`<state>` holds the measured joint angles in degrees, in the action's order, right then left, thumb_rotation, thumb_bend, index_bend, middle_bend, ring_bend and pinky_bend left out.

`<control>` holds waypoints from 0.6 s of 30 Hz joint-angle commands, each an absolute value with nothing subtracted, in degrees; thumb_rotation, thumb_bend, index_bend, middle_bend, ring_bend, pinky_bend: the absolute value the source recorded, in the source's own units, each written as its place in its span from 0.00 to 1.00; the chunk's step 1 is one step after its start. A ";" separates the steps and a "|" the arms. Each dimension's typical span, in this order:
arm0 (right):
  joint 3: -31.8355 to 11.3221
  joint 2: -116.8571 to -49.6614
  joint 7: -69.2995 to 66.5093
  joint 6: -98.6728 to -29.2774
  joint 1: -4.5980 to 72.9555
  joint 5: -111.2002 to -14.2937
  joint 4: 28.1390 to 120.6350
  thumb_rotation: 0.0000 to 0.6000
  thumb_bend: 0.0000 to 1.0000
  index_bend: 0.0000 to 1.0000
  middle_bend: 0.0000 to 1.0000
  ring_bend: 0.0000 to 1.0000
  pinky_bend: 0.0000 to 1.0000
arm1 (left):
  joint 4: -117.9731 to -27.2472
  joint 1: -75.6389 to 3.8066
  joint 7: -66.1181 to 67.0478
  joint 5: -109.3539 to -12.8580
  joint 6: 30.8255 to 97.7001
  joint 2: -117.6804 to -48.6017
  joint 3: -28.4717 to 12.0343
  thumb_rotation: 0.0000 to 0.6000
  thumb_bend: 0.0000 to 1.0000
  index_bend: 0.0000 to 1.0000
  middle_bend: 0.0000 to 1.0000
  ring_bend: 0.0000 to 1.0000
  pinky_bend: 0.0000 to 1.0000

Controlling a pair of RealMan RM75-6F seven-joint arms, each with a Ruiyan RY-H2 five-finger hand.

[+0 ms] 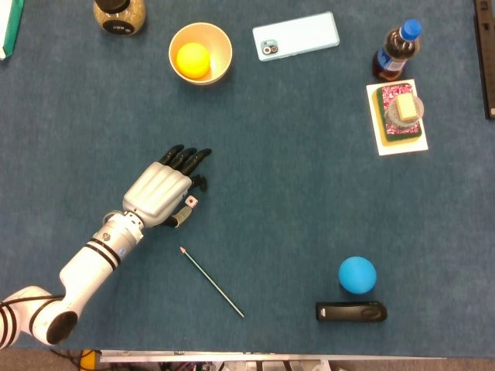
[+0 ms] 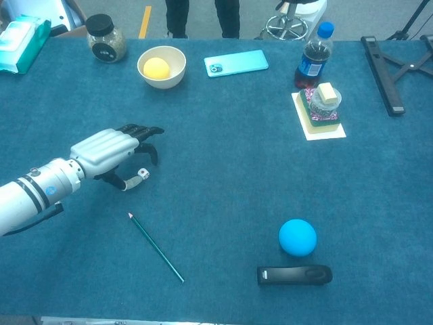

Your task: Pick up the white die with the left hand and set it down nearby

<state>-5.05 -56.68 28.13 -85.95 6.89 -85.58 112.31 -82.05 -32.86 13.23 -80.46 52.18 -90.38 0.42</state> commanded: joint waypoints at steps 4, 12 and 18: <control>-4.95 -56.07 26.97 -86.33 6.46 -85.78 112.06 1.00 0.10 0.49 0.39 0.26 0.27 | -83.86 -33.01 18.04 -76.12 51.36 -90.43 -0.40 1.00 0.37 0.37 0.00 0.00 0.00; -4.99 -56.07 26.60 -86.19 6.37 -85.56 111.61 1.00 0.10 0.49 0.39 0.26 0.27 | -83.73 -33.11 18.17 -75.06 51.46 -90.22 -0.37 1.00 0.37 0.41 0.00 0.00 0.00; -4.95 -56.58 26.47 -85.86 6.43 -85.31 111.01 1.00 0.10 0.49 0.39 0.26 0.27 | -83.86 -33.14 17.85 -75.52 51.90 -90.34 -0.02 1.00 0.37 0.45 0.00 0.00 0.00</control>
